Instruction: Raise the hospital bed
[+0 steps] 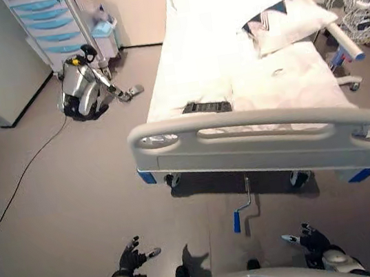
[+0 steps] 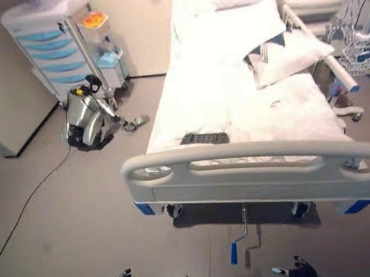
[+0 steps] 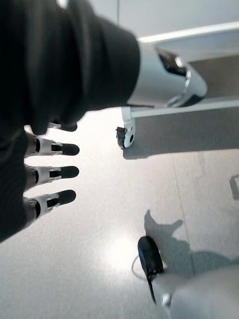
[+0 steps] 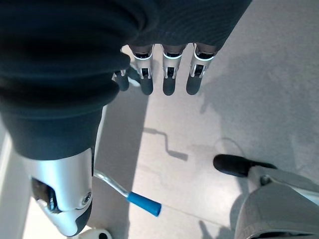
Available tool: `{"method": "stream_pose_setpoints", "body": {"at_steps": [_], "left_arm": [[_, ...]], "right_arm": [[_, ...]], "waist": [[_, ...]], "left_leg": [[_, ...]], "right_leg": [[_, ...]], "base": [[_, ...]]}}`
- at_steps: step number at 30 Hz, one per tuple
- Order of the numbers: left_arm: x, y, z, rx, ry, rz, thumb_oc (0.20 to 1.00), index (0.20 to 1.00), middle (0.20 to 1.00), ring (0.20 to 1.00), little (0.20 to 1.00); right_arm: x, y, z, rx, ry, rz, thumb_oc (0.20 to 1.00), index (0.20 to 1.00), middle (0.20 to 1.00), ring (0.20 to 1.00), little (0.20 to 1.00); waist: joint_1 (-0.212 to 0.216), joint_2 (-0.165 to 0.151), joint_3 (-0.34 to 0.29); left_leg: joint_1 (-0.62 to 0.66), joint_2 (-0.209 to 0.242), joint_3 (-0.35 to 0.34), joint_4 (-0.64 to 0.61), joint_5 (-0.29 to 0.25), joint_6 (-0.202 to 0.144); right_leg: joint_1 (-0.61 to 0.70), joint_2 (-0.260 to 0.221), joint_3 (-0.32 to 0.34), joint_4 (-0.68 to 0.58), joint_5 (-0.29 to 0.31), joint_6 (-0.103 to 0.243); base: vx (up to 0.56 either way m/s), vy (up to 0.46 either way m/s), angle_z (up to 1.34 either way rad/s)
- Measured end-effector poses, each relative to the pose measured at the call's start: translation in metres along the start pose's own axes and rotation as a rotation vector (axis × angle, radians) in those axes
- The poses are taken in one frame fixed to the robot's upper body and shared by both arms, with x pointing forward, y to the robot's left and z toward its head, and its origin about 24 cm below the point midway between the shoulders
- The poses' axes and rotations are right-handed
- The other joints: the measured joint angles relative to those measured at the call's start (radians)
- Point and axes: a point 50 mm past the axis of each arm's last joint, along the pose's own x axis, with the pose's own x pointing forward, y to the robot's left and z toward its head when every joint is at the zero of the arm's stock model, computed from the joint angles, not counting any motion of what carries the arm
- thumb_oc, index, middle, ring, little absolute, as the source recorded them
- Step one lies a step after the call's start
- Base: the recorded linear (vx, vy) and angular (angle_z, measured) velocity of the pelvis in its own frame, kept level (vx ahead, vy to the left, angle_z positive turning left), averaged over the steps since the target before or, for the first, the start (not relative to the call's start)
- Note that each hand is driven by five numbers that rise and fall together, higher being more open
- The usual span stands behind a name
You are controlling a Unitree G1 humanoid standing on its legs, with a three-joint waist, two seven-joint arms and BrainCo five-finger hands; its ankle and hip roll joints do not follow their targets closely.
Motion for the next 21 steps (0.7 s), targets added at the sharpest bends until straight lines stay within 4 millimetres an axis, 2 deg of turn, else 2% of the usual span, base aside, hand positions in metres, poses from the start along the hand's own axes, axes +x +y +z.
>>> {"method": "stream_pose_setpoints", "body": {"at_steps": [8, 13, 21], "left_arm": [[-0.002, -0.009, -0.008, -0.021, 0.030, -0.008, 1.000, 1.000, 1.000, 1.000, 1.000], [-0.004, -0.011, -0.014, 0.003, 0.061, -0.017, 1.000, 1.000, 1.000, 1.000, 1.000], [-0.005, -0.011, -0.019, 0.028, 0.083, -0.023, 1.000, 1.000, 1.000, 1.000, 1.000]], "right_arm": [[-0.006, 0.009, -0.018, -0.028, 0.040, 0.022, 1.000, 1.000, 1.000, 1.000, 1.000], [-0.012, 0.010, -0.038, -0.046, 0.100, 0.029, 1.000, 1.000, 1.000, 1.000, 1.000], [-0.010, 0.006, -0.036, -0.036, 0.112, 0.004, 1.000, 1.000, 1.000, 1.000, 1.000]], "waist": [[-0.001, 0.000, -0.035], [-0.005, 0.002, -0.041], [-0.002, 0.003, -0.052]], "left_leg": [[0.029, 0.009, 0.025, -0.001, -0.007, -0.004], [0.032, 0.010, 0.025, 0.000, -0.008, -0.004], [0.046, 0.011, 0.030, -0.001, -0.011, -0.004]], "right_leg": [[0.013, 0.007, 0.021, 0.000, 0.001, -0.004], [0.017, 0.007, 0.022, -0.001, 0.001, -0.004], [0.028, 0.007, 0.026, -0.001, 0.001, -0.005]], "base": [[0.00, 0.018, -0.09], [0.02, 0.005, -0.01], [0.02, 0.001, -0.01]]}}
